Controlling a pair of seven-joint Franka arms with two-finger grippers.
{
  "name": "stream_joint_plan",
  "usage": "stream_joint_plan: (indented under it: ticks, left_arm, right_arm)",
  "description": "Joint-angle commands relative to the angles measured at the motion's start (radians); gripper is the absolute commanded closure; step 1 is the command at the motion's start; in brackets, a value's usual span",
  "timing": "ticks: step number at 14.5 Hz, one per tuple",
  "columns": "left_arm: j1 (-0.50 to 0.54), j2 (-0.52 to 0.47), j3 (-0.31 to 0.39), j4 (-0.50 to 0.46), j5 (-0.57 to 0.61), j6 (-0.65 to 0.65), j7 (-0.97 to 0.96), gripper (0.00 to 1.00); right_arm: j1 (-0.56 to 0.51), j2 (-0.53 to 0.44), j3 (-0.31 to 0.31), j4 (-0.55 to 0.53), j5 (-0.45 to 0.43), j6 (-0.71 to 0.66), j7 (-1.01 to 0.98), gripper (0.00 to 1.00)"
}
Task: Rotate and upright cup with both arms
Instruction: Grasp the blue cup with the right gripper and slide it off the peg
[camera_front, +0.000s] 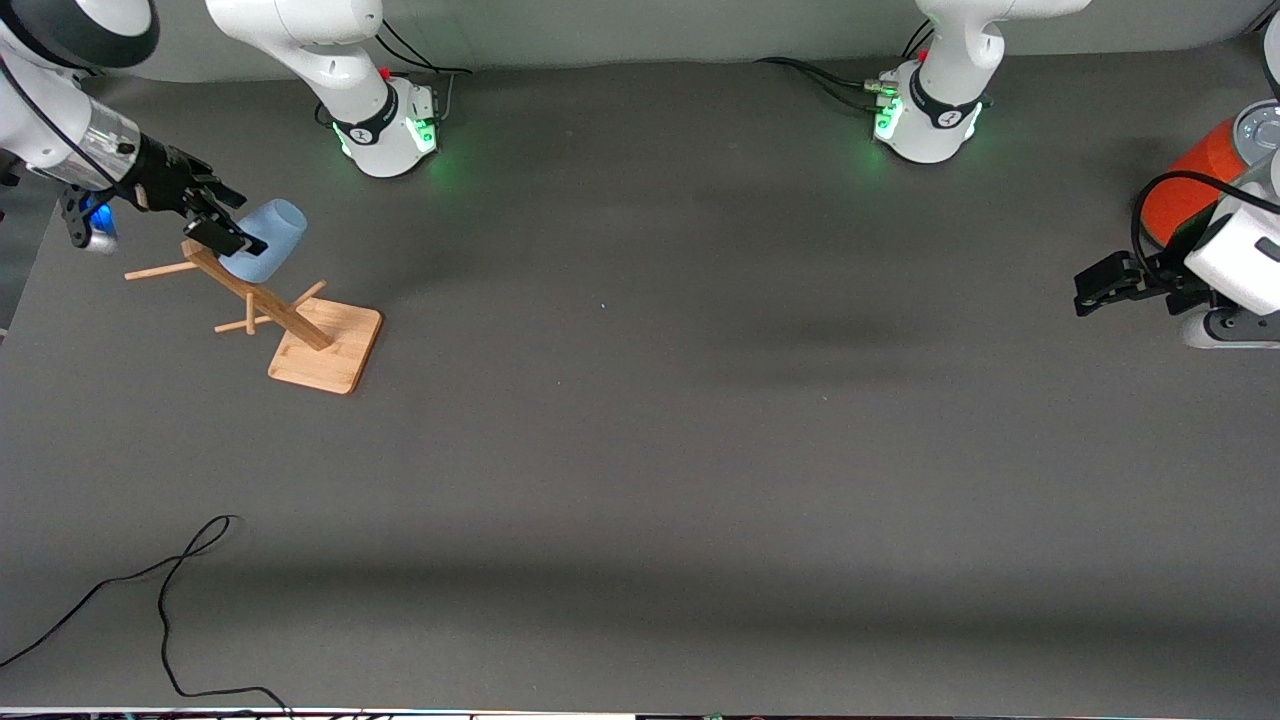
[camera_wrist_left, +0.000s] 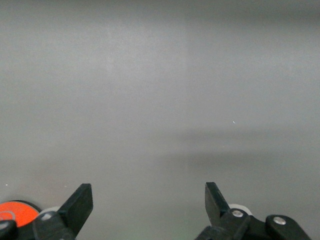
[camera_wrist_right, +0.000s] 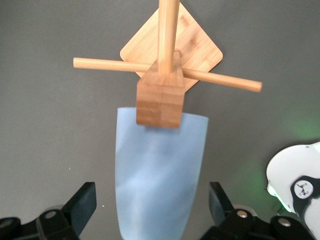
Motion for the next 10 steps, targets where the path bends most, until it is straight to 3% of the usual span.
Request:
stream_joint_plan:
  ticks: [1, 3, 6, 10]
  left_arm:
    - [-0.013, -0.011, 0.01, 0.016, 0.004, -0.024, 0.008, 0.0]
    - [-0.016, -0.024, 0.01, 0.012, 0.004, -0.03, 0.008, 0.0]
    - [-0.016, -0.028, 0.007, 0.012, 0.007, -0.032, 0.008, 0.0]
    - [-0.02, -0.028, 0.007, 0.015, 0.011, -0.03, 0.008, 0.0]
  right_arm:
    - [0.01, 0.02, 0.0, -0.049, 0.022, 0.089, 0.017, 0.0]
    - [0.019, 0.043, 0.0, -0.049, 0.028, 0.105, 0.017, 0.02]
    - [0.024, 0.06, 0.0, -0.048, 0.055, 0.108, 0.017, 0.31]
    - [0.024, 0.048, 0.003, -0.032, 0.089, 0.07, 0.036, 0.36]
